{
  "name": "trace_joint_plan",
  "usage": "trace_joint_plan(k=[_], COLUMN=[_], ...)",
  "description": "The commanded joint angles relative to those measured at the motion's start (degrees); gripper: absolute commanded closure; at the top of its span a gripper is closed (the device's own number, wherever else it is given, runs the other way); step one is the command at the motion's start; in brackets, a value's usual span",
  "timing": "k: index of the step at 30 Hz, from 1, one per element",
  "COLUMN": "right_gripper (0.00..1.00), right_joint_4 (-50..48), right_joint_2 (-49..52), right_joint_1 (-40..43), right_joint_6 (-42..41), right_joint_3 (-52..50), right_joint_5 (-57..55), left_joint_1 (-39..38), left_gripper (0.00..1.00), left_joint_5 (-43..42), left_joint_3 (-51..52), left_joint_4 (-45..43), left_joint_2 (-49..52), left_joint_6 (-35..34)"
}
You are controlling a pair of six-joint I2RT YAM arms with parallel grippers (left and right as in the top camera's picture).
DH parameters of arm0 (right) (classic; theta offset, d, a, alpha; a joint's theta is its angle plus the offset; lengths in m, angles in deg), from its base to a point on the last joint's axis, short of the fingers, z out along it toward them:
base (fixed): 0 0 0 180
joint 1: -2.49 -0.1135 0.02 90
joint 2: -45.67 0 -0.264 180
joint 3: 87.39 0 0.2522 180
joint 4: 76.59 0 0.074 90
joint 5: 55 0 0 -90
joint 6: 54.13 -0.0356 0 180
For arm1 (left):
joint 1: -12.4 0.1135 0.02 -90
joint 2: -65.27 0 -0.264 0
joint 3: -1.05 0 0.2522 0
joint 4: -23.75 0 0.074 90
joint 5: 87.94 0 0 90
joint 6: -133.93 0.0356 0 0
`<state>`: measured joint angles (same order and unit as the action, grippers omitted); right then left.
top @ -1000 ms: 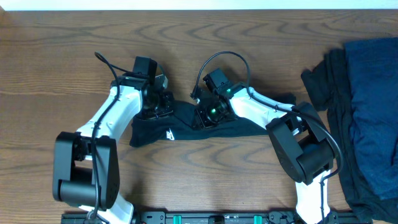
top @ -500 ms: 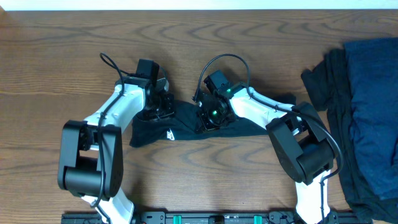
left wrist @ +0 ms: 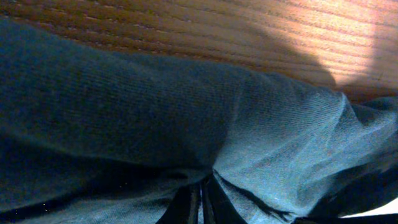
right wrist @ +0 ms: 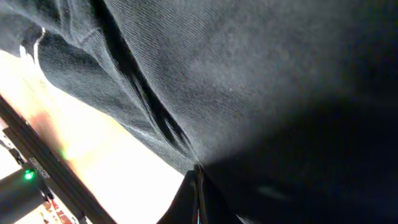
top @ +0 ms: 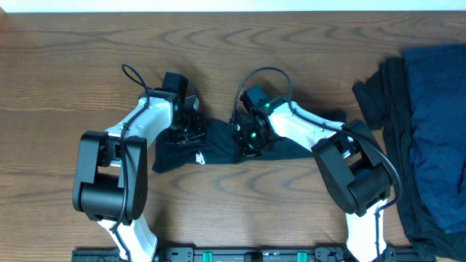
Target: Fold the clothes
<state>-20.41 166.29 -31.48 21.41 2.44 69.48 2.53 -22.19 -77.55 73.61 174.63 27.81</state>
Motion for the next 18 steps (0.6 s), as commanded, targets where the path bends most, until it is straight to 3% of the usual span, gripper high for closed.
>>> trace_joint_plan(k=[1,8,18], right_gripper=[0.98,0.98,0.98], right_joint_4=[1.4,10.97,8.98], right_joint_2=[-0.7,-3.96,-3.48], right_joint_1=[0.7,4.63,6.29], right_joint_6=[4.42,6.03,5.64], right_joint_3=[0.72,8.9,8.96], right_joint_5=[-3.85,-3.89,-10.95], left_joint_1=[-0.24,-0.24,-0.24], left_gripper=[0.94,0.94,0.93], left_joint_5=[1.16,1.16,1.16], left_joint_3=[0.87,0.87,0.87], left_joint_4=[-0.2,-0.22,-0.22], left_joint_2=[2.14,2.14,2.14], left_joint_6=[0.37,0.37,0.37])
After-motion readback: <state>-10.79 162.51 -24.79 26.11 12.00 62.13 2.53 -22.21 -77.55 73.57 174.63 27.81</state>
